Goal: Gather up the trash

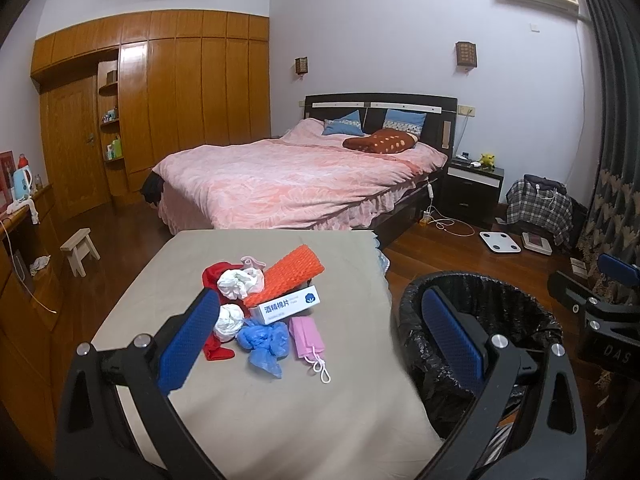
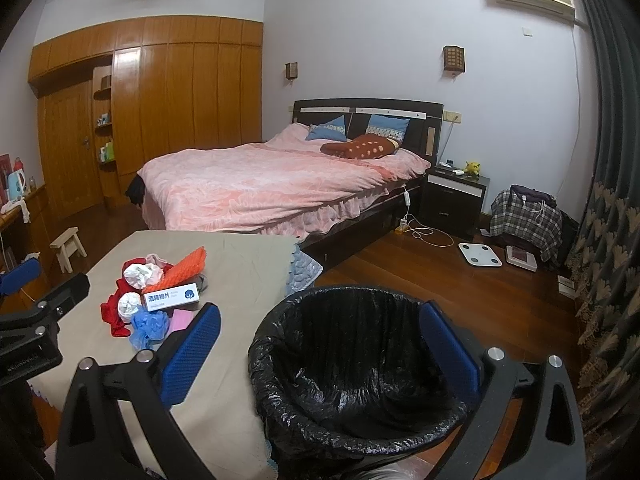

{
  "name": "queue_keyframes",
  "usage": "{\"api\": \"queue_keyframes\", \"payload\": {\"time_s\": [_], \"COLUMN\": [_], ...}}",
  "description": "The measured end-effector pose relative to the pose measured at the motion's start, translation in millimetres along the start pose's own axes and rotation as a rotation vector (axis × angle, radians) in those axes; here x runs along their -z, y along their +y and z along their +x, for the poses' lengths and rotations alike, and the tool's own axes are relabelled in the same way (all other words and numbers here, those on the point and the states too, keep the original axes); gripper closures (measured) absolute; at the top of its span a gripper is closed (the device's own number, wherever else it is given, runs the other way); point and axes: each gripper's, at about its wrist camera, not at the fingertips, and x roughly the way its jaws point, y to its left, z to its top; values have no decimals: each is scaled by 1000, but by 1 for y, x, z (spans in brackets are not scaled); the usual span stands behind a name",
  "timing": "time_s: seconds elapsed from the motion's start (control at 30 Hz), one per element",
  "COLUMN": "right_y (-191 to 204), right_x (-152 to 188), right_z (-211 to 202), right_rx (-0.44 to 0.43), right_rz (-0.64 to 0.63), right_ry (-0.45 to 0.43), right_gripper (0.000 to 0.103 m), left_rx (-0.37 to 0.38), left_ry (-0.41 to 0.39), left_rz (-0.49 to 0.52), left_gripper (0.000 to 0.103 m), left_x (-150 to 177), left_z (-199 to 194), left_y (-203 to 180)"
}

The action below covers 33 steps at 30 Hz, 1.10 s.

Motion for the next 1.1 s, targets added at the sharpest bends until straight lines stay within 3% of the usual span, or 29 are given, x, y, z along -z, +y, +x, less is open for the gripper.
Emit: {"api": "queue_keyframes", "payload": {"time_s": [1.1], "right_y": [8], "right_x": [7], "right_z": [10], "right_rx": [-6], "right_rz": [-2], "right_ry": [12], "right_gripper": [6], "left_rx": [0], "left_ry": [7], "left_rz": [-4], "left_gripper": [5], "left_x": [4], "left_z": [5], "left_y": [1]}}
